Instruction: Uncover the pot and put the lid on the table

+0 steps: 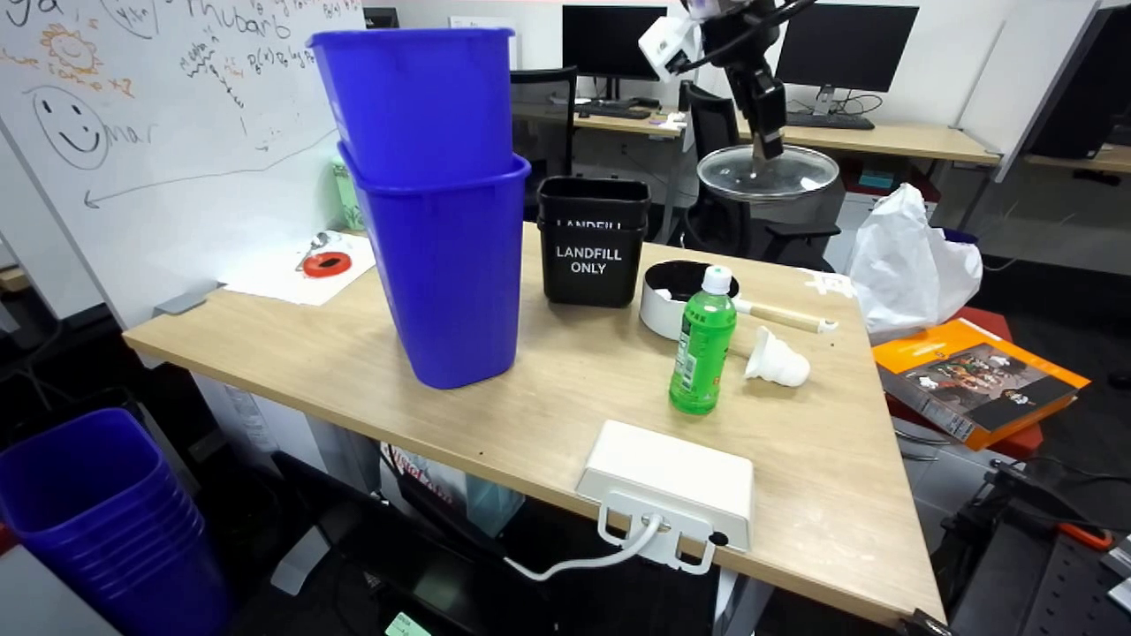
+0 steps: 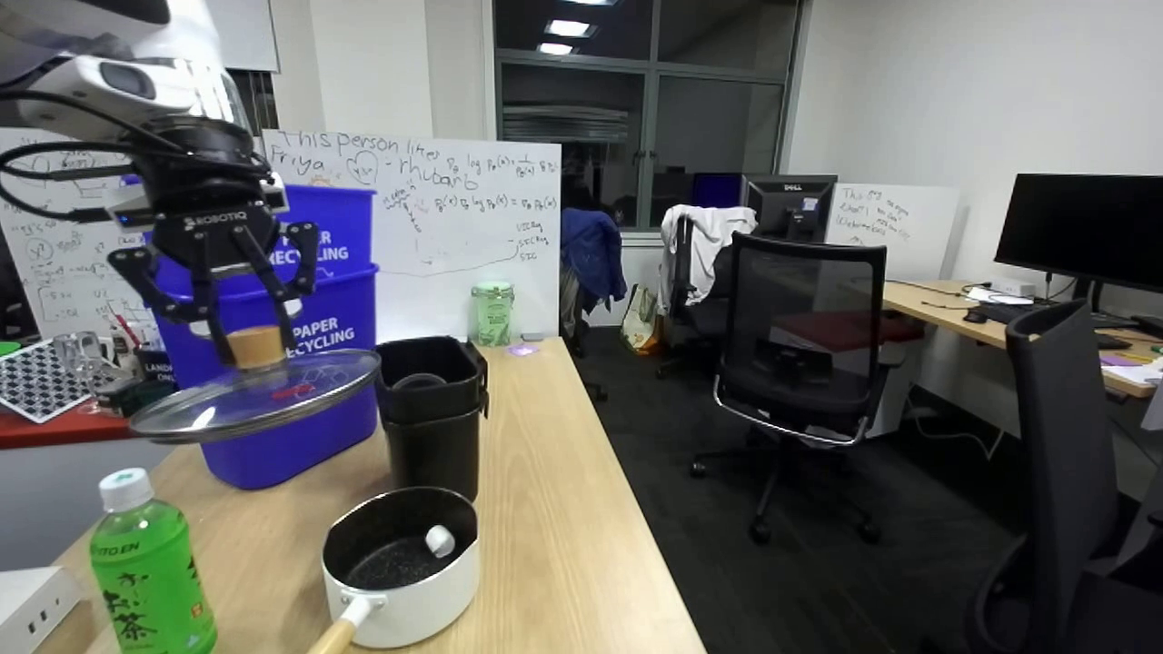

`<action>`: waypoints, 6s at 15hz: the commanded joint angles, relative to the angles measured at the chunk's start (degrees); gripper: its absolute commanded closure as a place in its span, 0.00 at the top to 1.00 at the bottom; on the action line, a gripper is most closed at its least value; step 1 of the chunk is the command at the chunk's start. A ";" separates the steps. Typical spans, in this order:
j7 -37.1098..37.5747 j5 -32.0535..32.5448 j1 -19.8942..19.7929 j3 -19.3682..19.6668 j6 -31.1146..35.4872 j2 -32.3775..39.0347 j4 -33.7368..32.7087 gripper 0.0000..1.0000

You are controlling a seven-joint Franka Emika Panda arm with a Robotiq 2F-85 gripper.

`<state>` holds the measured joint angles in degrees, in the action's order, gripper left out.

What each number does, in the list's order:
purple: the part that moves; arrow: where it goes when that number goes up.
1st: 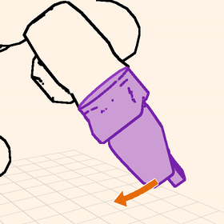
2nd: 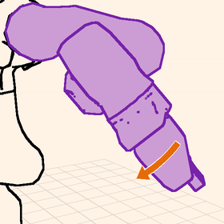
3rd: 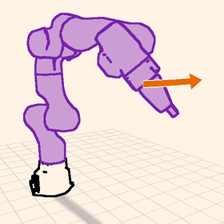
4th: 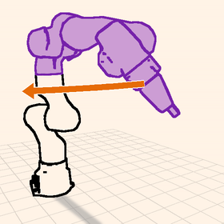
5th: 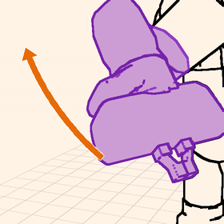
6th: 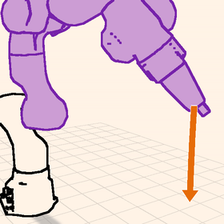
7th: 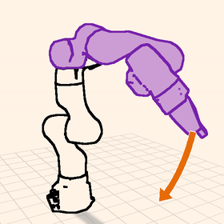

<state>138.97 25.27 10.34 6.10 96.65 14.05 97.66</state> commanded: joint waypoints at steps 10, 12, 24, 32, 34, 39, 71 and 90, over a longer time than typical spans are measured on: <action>7.65 5.92 0.24 -8.86 -14.23 -9.19 6.66 0.16; 7.05 6.12 -0.12 -9.29 -12.52 -8.43 6.13 0.41; 7.47 -1.19 0.84 -11.80 -19.04 -12.71 8.11 0.16; 5.43 -5.26 0.29 -15.96 -27.61 -20.04 11.11 0.41; 5.40 -5.27 0.20 -16.12 -27.91 -21.20 12.20 0.41; 5.49 -5.27 0.15 -16.08 -28.02 -21.03 12.44 0.41; 10.46 -25.27 -31.06 -35.60 -7.84 -34.24 38.80 0.41; 10.44 -32.75 -38.50 -43.77 10.58 -34.90 50.05 0.16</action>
<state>149.41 -5.09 -25.60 -34.76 102.66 -20.12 145.44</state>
